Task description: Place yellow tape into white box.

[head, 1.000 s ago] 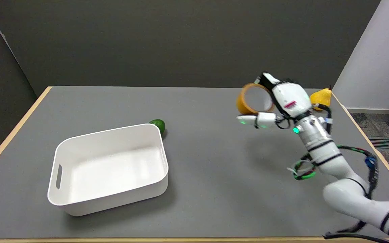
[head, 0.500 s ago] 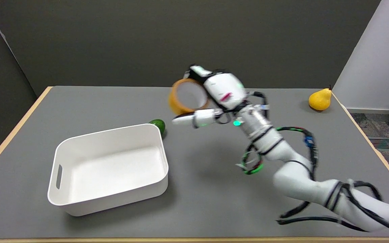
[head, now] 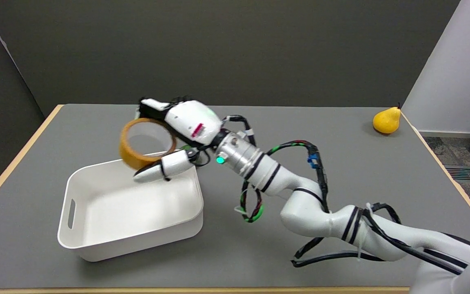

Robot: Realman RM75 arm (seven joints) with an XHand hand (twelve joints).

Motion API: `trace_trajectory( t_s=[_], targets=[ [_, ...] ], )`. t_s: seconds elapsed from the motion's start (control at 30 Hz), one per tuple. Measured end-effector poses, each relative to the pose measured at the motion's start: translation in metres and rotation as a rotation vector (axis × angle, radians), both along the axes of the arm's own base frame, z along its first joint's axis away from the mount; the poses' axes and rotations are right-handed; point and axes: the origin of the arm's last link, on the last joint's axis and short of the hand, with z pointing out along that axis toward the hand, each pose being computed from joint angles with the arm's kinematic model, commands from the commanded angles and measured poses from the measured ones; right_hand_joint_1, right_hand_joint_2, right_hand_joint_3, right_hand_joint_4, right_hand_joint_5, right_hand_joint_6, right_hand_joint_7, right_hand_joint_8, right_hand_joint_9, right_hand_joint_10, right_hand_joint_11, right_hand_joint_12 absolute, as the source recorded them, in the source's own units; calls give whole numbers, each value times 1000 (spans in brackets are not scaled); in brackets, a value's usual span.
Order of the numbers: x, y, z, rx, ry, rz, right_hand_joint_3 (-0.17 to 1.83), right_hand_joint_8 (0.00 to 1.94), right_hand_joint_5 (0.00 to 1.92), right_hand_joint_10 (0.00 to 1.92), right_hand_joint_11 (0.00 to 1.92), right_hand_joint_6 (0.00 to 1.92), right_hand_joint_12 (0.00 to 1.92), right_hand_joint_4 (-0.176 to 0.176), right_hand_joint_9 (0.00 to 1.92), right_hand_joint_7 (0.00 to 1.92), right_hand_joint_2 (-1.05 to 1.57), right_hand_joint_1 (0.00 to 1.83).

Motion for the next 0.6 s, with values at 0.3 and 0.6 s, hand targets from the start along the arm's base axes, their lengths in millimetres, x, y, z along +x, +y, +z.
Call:
trace_trajectory(
  t_s=[0.3,0.6],
  targets=[
    [1,2,-29,84,-30,-57,817,-1,-1,-1,-1,-1,1091,20,-1,-1,638,548],
    [-9,2,-29,84,-97,-138,824,-1,-1,239,-1,-1,1072,40,-1,-1,647,416]
  ],
)
